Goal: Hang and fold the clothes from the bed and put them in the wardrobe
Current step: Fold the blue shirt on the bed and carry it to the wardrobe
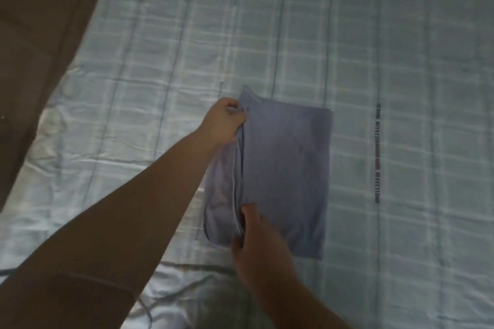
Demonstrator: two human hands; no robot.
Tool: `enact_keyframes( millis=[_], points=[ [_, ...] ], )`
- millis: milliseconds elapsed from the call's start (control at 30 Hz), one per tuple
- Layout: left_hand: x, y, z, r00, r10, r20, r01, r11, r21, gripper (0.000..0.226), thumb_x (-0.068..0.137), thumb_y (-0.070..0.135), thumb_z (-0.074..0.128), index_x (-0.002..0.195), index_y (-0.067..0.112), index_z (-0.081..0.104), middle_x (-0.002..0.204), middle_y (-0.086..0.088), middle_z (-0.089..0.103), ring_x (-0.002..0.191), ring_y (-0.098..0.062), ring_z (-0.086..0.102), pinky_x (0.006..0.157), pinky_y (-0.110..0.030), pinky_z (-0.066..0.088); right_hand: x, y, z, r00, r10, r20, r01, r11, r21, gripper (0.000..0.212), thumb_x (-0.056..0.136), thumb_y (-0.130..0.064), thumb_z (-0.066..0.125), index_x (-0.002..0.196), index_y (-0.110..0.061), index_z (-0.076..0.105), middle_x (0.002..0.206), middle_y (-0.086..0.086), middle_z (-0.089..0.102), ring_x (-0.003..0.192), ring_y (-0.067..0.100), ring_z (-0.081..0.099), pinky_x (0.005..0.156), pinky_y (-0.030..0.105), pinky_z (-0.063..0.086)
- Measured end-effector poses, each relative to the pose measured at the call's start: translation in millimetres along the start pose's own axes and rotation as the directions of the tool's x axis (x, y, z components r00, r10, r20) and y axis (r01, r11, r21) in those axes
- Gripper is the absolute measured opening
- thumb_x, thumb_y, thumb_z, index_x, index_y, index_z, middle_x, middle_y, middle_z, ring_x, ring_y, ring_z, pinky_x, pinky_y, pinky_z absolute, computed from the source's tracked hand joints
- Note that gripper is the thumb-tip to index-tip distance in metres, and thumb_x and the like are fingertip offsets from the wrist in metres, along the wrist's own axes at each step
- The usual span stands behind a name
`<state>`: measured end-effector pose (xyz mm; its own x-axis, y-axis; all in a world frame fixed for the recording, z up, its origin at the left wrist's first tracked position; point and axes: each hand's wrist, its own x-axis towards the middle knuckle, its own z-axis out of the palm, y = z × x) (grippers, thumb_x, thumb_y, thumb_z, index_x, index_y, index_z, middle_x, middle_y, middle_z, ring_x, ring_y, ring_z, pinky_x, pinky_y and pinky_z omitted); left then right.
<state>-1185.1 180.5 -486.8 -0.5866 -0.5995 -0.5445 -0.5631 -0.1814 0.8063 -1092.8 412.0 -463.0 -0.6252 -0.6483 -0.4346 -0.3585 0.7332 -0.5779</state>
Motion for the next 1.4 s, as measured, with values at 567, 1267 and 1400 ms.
enact_keyframes(
  millis=[567, 1267, 1400],
  points=[
    [23, -42, -45, 0.972, 0.193, -0.136, -0.167, 0.969, 0.181, 0.022, 0.087, 0.011, 0.065, 0.094, 0.026, 0.052, 0.07, 0.009, 0.052, 0.062, -0.007, 0.052, 0.06, -0.023, 0.045, 17, -35, 52, 0.997, -0.012, 0.081, 0.017, 0.998, -0.061, 0.029, 0.084, -0.027, 0.048, 0.11, -0.033, 0.036, 0.098, -0.003, 0.059, 0.087, 0.025, 0.063, 0.07, 0.04, 0.051],
    [-142, -133, -14, 0.619, 0.568, 0.543, -0.73, 0.16, 0.664, 0.056, 0.095, 0.032, 0.053, 0.144, 0.006, 0.049, 0.154, -0.015, 0.043, 0.145, -0.035, 0.035, 0.116, -0.051, 0.031, -9, 89, -18, 0.949, -0.285, -0.135, 0.224, 0.912, -0.344, 0.05, 0.088, -0.026, 0.055, 0.135, -0.006, 0.056, 0.144, 0.013, 0.051, 0.136, 0.033, 0.043, 0.115, 0.045, 0.033],
    [-145, -162, -24, 0.628, 0.407, 0.664, -0.738, 0.039, 0.674, 0.078, 0.094, 0.061, 0.047, 0.154, 0.012, 0.035, 0.16, -0.015, 0.03, 0.15, -0.034, 0.024, 0.118, -0.055, 0.024, -8, 132, -14, 0.905, -0.409, 0.12, 0.41, 0.757, -0.508, 0.075, 0.093, -0.05, 0.052, 0.151, -0.005, 0.036, 0.159, 0.016, 0.031, 0.148, 0.033, 0.027, 0.12, 0.05, 0.023]
  ],
)
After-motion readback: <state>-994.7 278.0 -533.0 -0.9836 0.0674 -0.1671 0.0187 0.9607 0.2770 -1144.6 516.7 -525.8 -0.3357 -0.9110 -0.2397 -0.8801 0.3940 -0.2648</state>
